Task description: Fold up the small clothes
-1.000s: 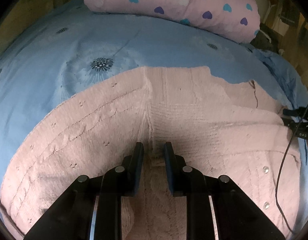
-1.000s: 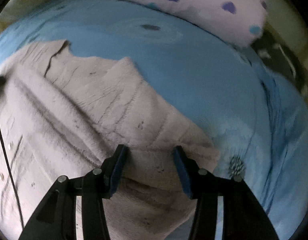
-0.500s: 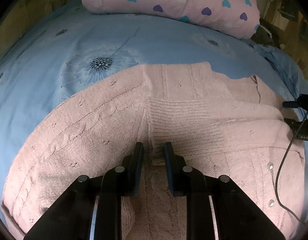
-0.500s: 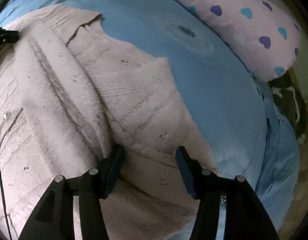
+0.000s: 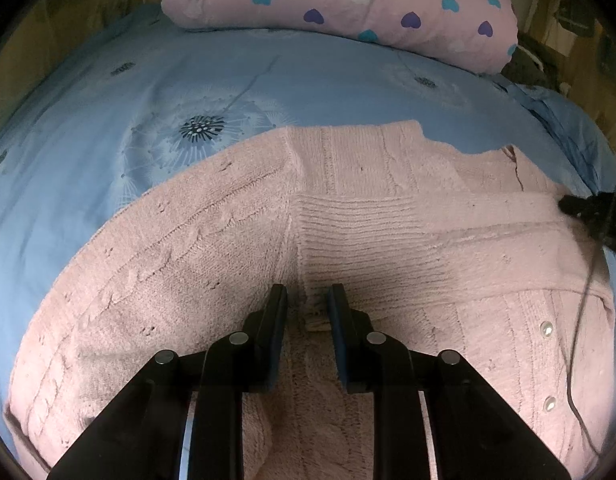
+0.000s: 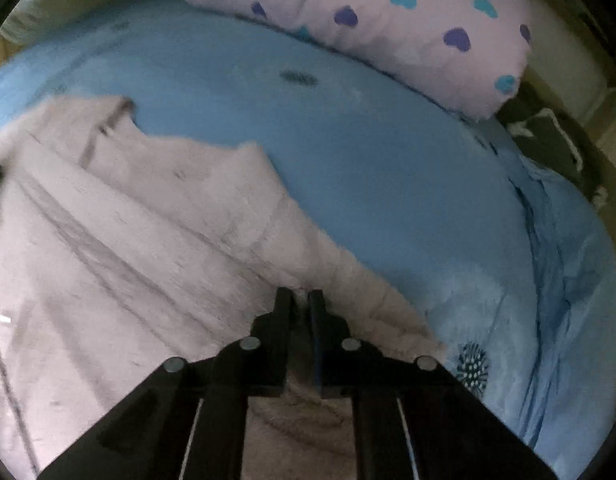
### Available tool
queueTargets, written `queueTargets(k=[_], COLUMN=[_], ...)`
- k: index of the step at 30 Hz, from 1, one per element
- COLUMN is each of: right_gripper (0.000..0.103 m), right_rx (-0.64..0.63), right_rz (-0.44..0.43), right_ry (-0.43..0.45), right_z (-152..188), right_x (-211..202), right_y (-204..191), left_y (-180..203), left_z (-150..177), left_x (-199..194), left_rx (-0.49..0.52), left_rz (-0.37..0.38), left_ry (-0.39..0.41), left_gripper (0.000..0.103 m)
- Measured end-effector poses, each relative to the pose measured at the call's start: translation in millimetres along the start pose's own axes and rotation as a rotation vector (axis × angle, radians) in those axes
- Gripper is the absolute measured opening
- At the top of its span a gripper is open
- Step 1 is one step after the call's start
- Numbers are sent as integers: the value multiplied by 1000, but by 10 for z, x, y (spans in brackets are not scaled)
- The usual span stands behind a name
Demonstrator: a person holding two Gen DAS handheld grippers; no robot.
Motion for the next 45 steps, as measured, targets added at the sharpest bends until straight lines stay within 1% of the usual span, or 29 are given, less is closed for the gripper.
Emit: queueTargets(k=[2, 4, 5, 6, 9, 14, 18, 21, 22, 24, 26, 27, 29, 32, 33, 37, 40, 42, 45], right_gripper=[15, 27, 40, 46, 46, 48, 50, 51, 51, 51, 51, 52, 54, 68, 70, 72, 72, 72, 72], right_rx=[14, 70, 104, 138, 234, 311, 410, 476, 506, 536, 542, 546, 551, 557, 548, 497, 469, 474, 504], right_rz=[25, 12, -4, -24, -71, -187, -226, -240, -250, -243, -210, -198, -210, -203, -198, -165, -136, -138, -168], right_ry=[19, 29, 34, 42, 66, 96, 66, 36, 40, 47, 37, 42, 81, 142, 160, 185, 194, 189, 171], right_z=[-2, 31, 80, 139, 361, 746, 1027, 1157, 1209, 1234, 1247, 1268, 1296, 1394, 1445, 1592, 1690, 1744, 1831], right_x=[-18, -104, -181, -263, -523, -767, -731, -547, -501, -517, -589, -667, -880, -1222, -1332, -1578, -1640, -1627, -1573], right_y=[-30, -19, -2, 2, -22, -165, -192, -170, -157, -164, -208, -232, -303, -400, -448, -619, -739, -778, -850], left_y=[-4, -4, -4, -2, -4, -13, 16, -3, 1, 15, 15, 10, -19, -123, -169, -459, -734, -933, -1215], left_z=[-4, -3, -3, -3, -3, 4, 13, 8, 2, 3, 4, 3, 15, 68, 93, 245, 411, 539, 761], left_x=[3, 0, -3, -5, -5, 6, 19, 63, 65, 63, 47, 27, -44, -214, -288, -643, -888, -1013, -1156], left_rx=[-1, -4, -6, -7, -12, -32, -9, -47, -48, -35, -24, -21, -28, -51, -54, -64, -90, -112, -150], left_rz=[0, 1, 1, 0, 0, -8, -34, -24, -26, -35, -35, -34, -28, -48, -58, -132, -181, -208, -243], left_ry=[-1, 0, 0, 0, -1, 3, 9, 11, 11, 14, 17, 10, -5, -9, -1, 22, 18, 11, -9], left_gripper=[16, 16, 16, 16, 16, 16, 18, 19, 20, 20, 20, 20, 20, 20, 20, 20, 20, 20, 20])
Point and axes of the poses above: each gripper's, at about its wrist camera, not at the fingertips, and x roughly the way its jaws point, y to its right, z to its underside, the point moved 6 cm from there along x, roughly the way its jaws point, and after that the axes turned 5 degrees about -y, right-handed, at the moved point
